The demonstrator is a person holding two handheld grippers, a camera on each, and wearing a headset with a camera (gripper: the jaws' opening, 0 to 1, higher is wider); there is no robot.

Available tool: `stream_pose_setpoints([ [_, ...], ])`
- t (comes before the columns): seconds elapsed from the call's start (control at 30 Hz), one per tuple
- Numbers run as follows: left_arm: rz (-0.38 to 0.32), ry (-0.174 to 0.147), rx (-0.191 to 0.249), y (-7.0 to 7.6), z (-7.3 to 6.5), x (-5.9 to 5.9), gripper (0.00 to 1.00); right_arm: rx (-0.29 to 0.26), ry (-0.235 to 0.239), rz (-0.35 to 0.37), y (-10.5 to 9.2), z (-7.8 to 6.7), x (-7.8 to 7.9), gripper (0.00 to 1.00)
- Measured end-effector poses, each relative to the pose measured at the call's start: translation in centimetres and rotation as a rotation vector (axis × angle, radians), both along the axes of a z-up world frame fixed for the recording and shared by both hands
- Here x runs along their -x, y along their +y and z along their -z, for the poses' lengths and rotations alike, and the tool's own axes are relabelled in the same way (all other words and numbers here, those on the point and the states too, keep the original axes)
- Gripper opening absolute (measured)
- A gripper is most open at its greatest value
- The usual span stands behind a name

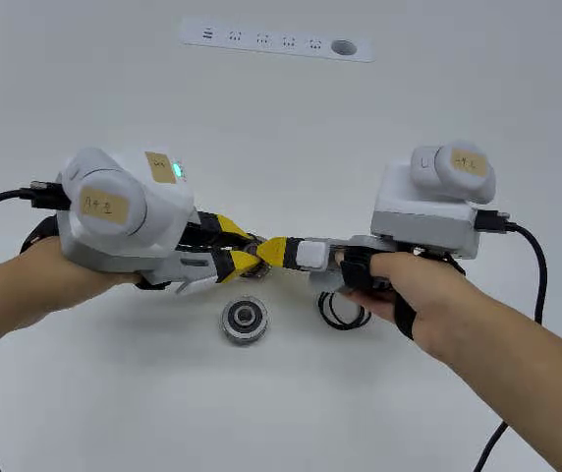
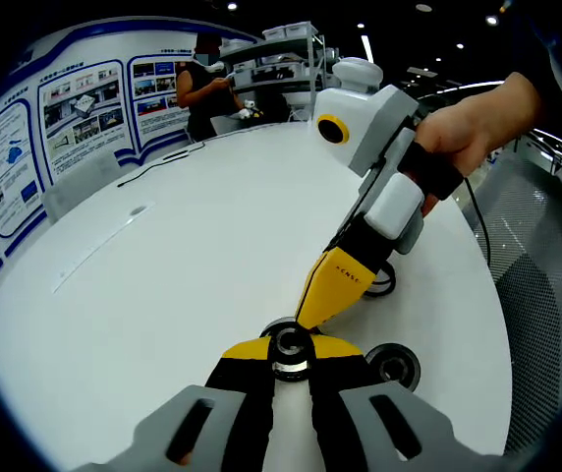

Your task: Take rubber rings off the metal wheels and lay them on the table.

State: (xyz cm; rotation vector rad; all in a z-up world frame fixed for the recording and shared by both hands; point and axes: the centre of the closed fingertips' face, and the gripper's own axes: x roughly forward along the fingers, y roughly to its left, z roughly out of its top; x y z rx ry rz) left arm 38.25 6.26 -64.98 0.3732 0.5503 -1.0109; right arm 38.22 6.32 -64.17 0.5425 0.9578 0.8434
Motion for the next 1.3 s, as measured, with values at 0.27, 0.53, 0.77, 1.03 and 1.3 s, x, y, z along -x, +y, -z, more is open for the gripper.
stream_pose_setpoints([
  [0.27, 0.021, -0.019, -0.027, 0.0, 0.0, 0.0, 0.13, -0.014, 0.007, 0.02, 0.0, -0.4, -0.2, 0.01],
  [0.53, 0.033, -0.039, -0.022, 0.3, -1.0, 0.2, 0.15, -0.02, 0.013, 0.03, 0.1, -0.7, -0.3, 0.01],
  [0.77, 0.015, -0.041, -0.016, 1.2, -1.6, 0.9, 0.2, -0.036, 0.015, 0.039, 0.3, -1.3, -0.1, 0.01],
  [1.03, -0.05, -0.05, 0.025, 2.4, -2.8, 0.9, 0.28, -0.075, 0.008, 0.062, 0.2, -3.0, -0.2, 0.01],
  [1.3, -0.099, -0.061, 0.051, 3.2, -3.7, 1.1, 0.41, -0.08, -0.004, 0.084, -0.7, -3.6, -0.3, 0.01],
])
